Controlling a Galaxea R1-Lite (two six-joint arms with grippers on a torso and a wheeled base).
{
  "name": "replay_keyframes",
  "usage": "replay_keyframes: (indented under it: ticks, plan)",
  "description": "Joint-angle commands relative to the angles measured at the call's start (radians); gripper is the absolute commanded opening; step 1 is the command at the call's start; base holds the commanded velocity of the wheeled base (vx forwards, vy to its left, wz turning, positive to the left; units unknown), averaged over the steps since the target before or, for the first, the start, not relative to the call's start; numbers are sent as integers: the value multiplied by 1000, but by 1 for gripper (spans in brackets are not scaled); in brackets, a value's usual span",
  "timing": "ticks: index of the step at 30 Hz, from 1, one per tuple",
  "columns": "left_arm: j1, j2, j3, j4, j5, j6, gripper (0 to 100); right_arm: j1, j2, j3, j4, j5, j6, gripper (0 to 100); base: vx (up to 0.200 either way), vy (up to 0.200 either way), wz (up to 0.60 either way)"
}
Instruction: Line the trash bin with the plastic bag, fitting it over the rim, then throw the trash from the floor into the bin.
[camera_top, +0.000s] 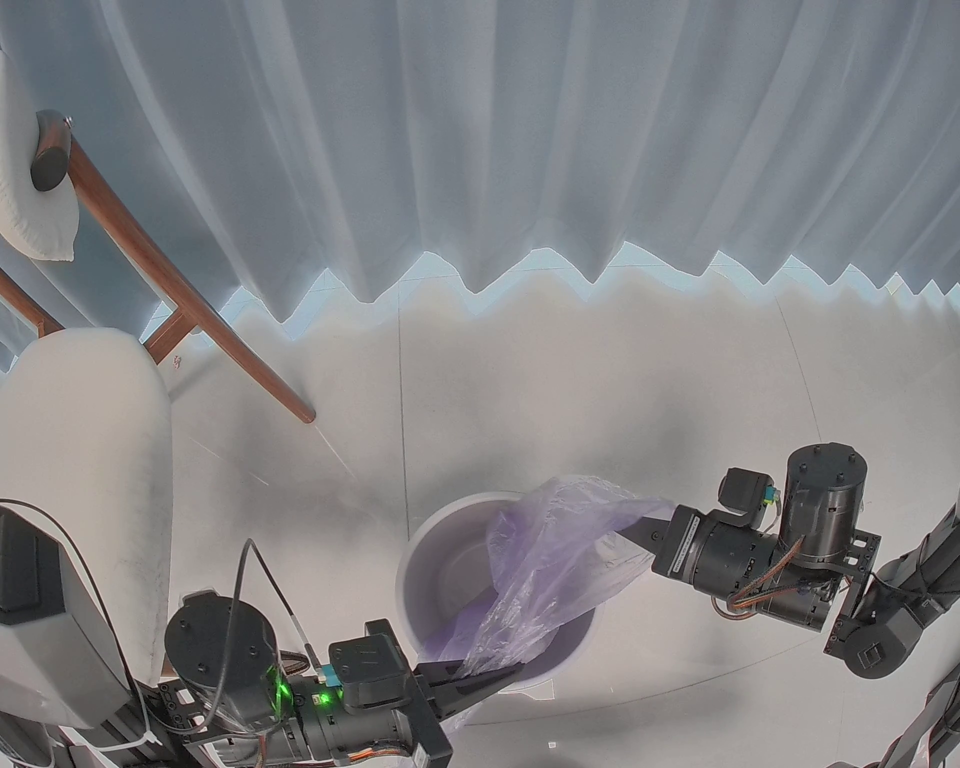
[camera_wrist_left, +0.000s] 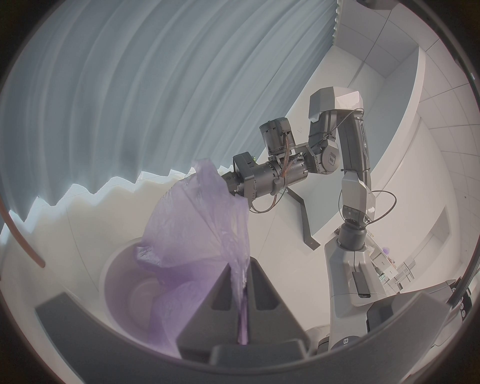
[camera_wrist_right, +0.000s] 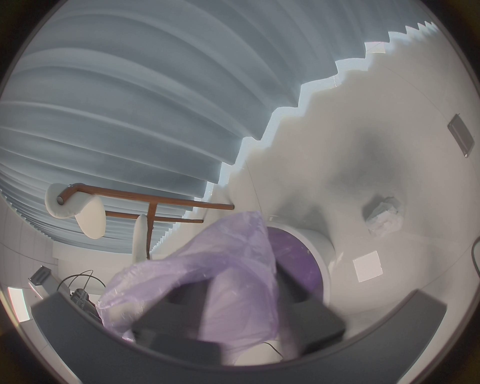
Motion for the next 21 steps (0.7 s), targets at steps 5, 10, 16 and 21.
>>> replay_keyframes:
  ticks: [5,10,16,21]
  plan:
    - [23,14,-66,-1,4,-67,0,-50,8,-26,-25,0,8,0,0,0,0]
    - [51,49,-125,-1,3,-139,0,-78,11,-36,-131,0,30,0,0,0,0]
    - [57,106,-174,-2,4,-225,0,-142,31,-58,-186,6,28,0,0,0,0]
    - [104,115,-194,-2,4,-226,0,-168,72,-96,-194,3,34,0,0,0,0]
